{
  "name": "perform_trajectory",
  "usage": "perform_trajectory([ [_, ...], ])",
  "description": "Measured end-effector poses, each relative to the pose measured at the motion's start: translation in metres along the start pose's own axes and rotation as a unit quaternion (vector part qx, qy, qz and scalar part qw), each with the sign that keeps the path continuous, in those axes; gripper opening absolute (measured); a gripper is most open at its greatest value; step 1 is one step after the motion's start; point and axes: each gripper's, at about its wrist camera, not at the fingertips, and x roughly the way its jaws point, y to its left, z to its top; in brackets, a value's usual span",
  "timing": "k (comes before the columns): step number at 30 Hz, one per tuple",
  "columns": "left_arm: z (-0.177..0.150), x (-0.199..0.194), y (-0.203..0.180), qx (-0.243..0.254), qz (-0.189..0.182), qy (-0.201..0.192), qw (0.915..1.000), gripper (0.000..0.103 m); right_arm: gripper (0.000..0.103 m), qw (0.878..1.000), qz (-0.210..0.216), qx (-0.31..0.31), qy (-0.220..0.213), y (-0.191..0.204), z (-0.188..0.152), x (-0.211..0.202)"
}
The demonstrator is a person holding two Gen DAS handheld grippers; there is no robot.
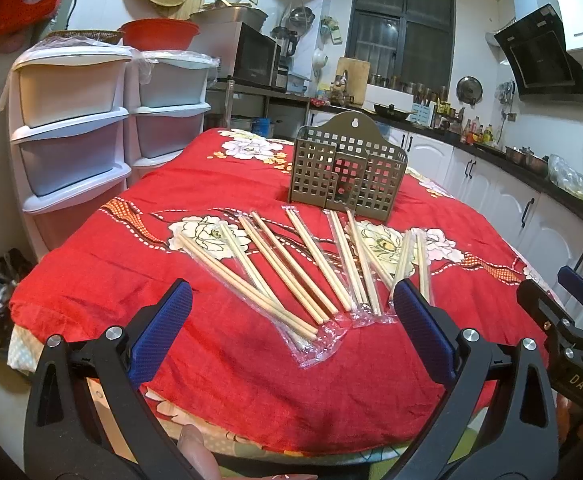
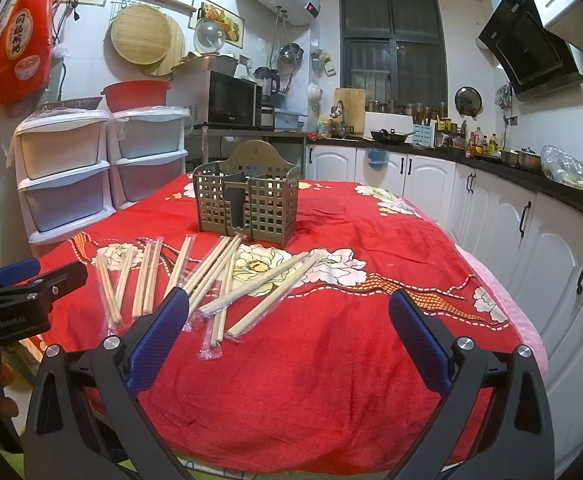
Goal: Organize utensils
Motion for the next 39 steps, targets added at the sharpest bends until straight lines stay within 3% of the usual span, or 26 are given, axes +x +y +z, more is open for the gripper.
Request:
perform_trajectory([
  [14,0.001,-0.002,0.001,-0.001,0.001,-0.001,1.0,0.092,0.097,1.0,0.001,-0.001,-0.002,0.0,0.001,-0.002],
  [24,0.008,0.002,0.015,-0.019,0.014,0.007,0.9997,0.092,0.097,1.0,0.009,-0.011,0.026,0.0,0.002,0.01],
  [32,0.021,0.017,0.047,-0.045,0.059,0.032,0.9967,0.092,0.097,0.995,0.04,-0.025,0.089,0.004,0.015,0.055],
  [39,0.048,0.04,0.079,-0.053,0.118,0.06,0.9897,0.092,0.097,0.989,0.074,-0.037,0.124,0.019,0.052,0.112],
])
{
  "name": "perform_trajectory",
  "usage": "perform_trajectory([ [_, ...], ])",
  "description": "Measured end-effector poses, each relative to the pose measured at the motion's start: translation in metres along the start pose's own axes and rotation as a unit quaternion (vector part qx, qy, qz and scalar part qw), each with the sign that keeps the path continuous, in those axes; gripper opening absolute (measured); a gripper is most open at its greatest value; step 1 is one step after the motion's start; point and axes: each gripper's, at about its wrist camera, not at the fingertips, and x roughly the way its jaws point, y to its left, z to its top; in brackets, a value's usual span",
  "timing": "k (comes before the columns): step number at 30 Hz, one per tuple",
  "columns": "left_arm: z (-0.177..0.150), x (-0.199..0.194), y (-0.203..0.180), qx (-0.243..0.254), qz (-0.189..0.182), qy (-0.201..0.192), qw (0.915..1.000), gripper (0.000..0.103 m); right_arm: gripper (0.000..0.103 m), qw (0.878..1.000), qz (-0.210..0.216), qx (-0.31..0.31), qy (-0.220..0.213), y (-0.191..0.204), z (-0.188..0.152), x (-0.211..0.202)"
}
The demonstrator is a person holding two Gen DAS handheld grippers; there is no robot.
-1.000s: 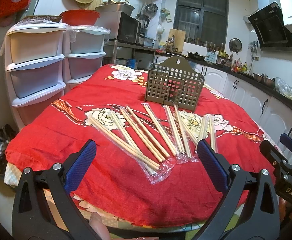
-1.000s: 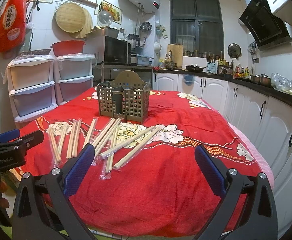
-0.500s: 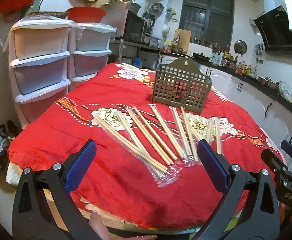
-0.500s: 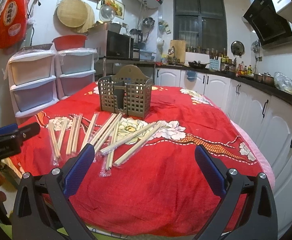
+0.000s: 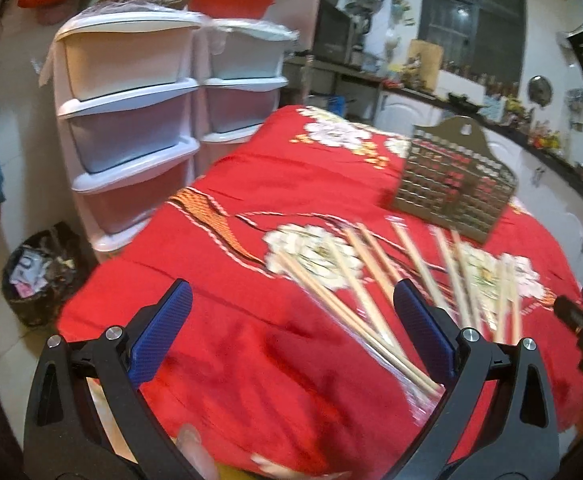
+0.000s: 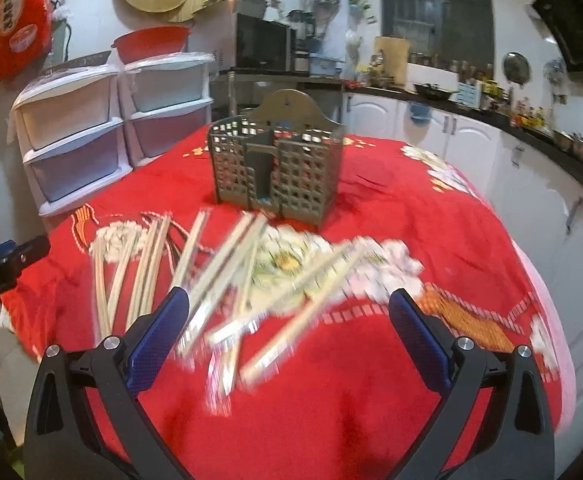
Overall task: Organize utensils
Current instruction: 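Move both tools down toward the row of wrapped wooden chopsticks, then close the left gripper on one chopstick while the right gripper closes on another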
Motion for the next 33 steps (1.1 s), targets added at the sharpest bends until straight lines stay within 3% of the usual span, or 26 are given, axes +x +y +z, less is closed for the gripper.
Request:
perform_trajectory([
  [7,0.018,0.026,0.02,-0.024,0.004,0.04,0.9989,0.092,0.097,0.999,0.032,-0.015,0.039,0.01,0.034,0.051],
  [11,0.017,0.048,0.03,-0.037,-0.03,0.088,0.995,0.092,0.097,0.997,0.04,-0.015,0.066,0.014,0.041,0.078],
  [17,0.011,0.07,0.031,-0.059,-0.086,0.12,0.9873,0.091,0.095,0.995,0.049,-0.022,0.085,0.022,0.047,0.105],
  [19,0.012,0.075,0.026,-0.06,-0.093,0.13,0.9853,0.085,0.086,0.994,0.051,-0.024,0.093,0.021,0.048,0.111],
  [22,0.014,0.085,0.019,-0.065,-0.117,0.148,0.9799,0.073,0.083,0.994,0.04,-0.029,0.102,0.022,0.051,0.125],
  [25,0.012,0.1,0.016,-0.085,-0.155,0.177,0.9682,0.057,0.075,0.992,0.042,-0.021,0.116,0.018,0.053,0.138],
  [28,0.011,0.109,0.014,-0.082,-0.141,0.184,0.9692,0.046,0.058,0.989,0.049,-0.002,0.141,0.011,0.053,0.155],
  [33,0.02,0.12,0.021,-0.092,-0.124,0.197,0.9681,0.029,0.044,0.985,0.062,0.019,0.16,0.006,0.054,0.174],
])
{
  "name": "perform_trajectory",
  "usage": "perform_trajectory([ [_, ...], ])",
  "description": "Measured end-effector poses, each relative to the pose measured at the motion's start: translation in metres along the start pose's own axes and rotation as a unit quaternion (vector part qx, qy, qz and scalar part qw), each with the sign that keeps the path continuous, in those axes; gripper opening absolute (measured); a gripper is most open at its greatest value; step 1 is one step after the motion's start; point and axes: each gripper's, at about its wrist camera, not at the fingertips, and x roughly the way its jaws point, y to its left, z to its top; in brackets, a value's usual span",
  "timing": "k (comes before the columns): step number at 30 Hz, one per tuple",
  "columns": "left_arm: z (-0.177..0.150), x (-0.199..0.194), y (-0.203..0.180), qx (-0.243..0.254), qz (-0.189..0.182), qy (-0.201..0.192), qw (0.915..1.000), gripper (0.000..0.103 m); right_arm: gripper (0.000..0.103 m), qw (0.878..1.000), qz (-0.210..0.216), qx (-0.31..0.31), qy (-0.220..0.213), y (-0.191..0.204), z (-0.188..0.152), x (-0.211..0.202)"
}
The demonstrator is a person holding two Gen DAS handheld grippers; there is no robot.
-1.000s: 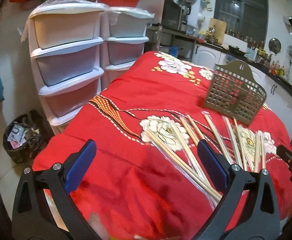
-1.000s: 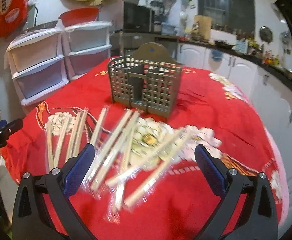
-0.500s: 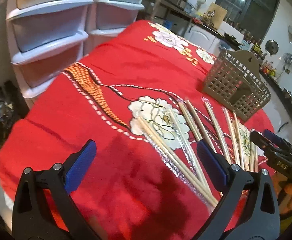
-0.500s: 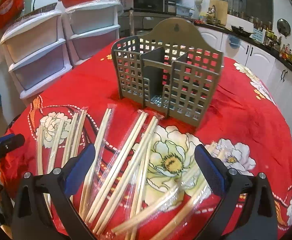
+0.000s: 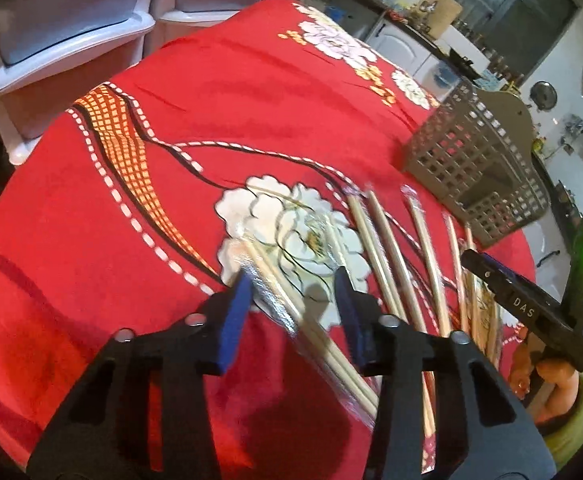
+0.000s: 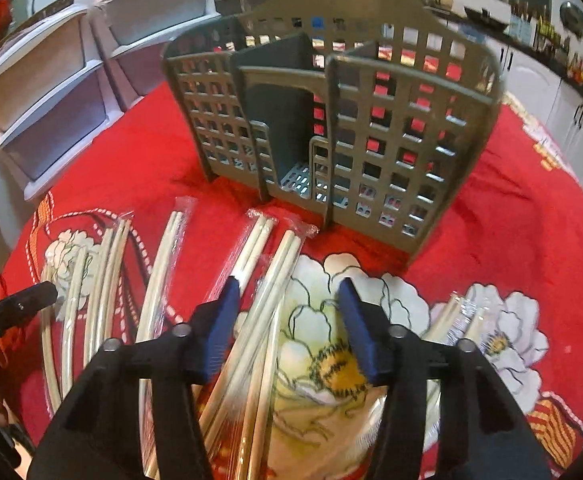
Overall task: Organize utensils
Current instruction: 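Close the left gripper on one chopstick while the right gripper closes on another, then lift the held chopsticks with both grippers and carry them over the grey caddy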
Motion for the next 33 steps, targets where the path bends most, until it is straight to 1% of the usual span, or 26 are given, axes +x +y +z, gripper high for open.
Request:
perform_trajectory([
  [3,0.008,0.005,0.0,0.008,0.003,0.0,1.0,0.027,0.04,1.0,0.008,0.014,0.002,-0.004,0.007,0.007],
  [5,0.012,0.007,-0.002,0.02,0.008,-0.001,0.9998,0.027,0.036,1.0,0.017,0.02,0.006,-0.005,0.014,0.01],
  [8,0.015,0.009,-0.003,0.027,0.016,0.001,0.9995,0.024,0.028,0.999,0.027,0.021,0.012,-0.002,0.019,0.015],
  [10,0.017,0.009,-0.002,0.032,0.023,0.001,0.9992,0.015,0.018,0.999,0.027,0.017,0.011,0.001,0.021,0.015],
  [13,0.019,0.01,0.001,0.03,0.021,0.0,0.9993,0.01,0.013,0.999,0.035,0.02,0.007,0.002,0.023,0.013],
  [17,0.022,0.007,0.003,0.035,0.022,0.0,0.9991,0.008,0.01,0.999,0.048,0.021,-0.003,0.005,0.026,0.005],
  [21,0.026,-0.003,-0.001,0.042,0.018,-0.012,0.9989,0.006,0.009,0.997,0.074,0.025,-0.015,0.005,0.028,-0.009],
  [24,0.033,-0.016,-0.01,0.053,0.013,-0.027,0.9981,0.005,0.008,0.995,0.091,0.02,-0.026,0.009,0.032,-0.023],
  [28,0.044,-0.033,-0.025,0.07,0.008,-0.049,0.9963,0.003,0.008,0.993,0.107,0.003,-0.054,0.016,0.037,-0.047],
  [33,0.056,-0.058,-0.047,0.095,0.001,-0.077,0.9925,0.002,0.007,0.988,0.127,-0.009,-0.085,0.014,0.04,-0.077],
])
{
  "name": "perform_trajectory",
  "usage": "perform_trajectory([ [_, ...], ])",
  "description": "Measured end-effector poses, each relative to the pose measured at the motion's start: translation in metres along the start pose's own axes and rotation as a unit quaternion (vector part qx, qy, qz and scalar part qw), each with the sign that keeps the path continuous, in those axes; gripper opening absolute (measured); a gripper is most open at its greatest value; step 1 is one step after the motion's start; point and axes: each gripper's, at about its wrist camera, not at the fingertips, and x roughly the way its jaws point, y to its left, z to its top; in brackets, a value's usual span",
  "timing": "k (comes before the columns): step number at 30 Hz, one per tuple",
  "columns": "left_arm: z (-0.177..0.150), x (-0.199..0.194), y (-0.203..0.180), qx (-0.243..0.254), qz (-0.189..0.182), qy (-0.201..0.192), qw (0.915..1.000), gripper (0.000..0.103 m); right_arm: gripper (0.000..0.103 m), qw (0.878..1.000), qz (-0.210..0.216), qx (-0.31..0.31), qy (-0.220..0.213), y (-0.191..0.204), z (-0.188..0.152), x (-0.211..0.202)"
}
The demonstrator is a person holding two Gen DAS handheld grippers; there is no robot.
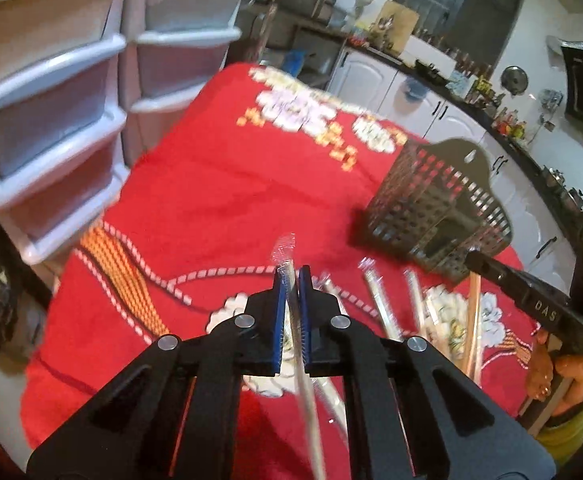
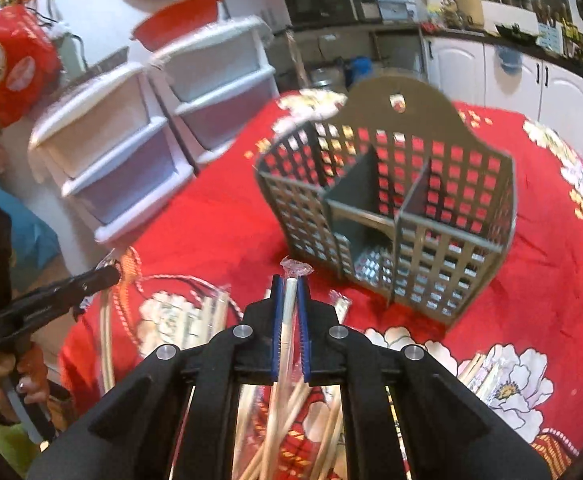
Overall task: Organize utensils
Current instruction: 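Lift the held chopsticks with both grippers and carry them over the grey caddy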
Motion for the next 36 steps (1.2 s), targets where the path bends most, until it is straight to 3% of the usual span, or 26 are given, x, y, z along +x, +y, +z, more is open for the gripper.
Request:
perform_trajectory([
  [6,0.029,-0.028,-0.028,0.031,-0.006,-0.041,0.9987,0.001,0.006,0.999,0.014,-0.011,-0.037,0.005,0.014,-0.03],
  [19,0.098,-0.049,-0.099,0.072,-0.045,-0.11,0.9903,0.001,0.006,0.989,-0.007,-0.021,-0.144,-0.008,0.064,-0.109],
  [28,0.14,-0.048,-0.144,0.096,-0.074,-0.139,0.9829,0.001,0.006,0.982,-0.03,-0.016,-0.184,-0.024,0.094,-0.123],
  [36,0.164,-0.032,-0.16,0.11,-0.075,-0.155,0.9789,0.001,0.006,0.977,-0.05,-0.005,-0.209,-0.042,0.118,-0.116],
])
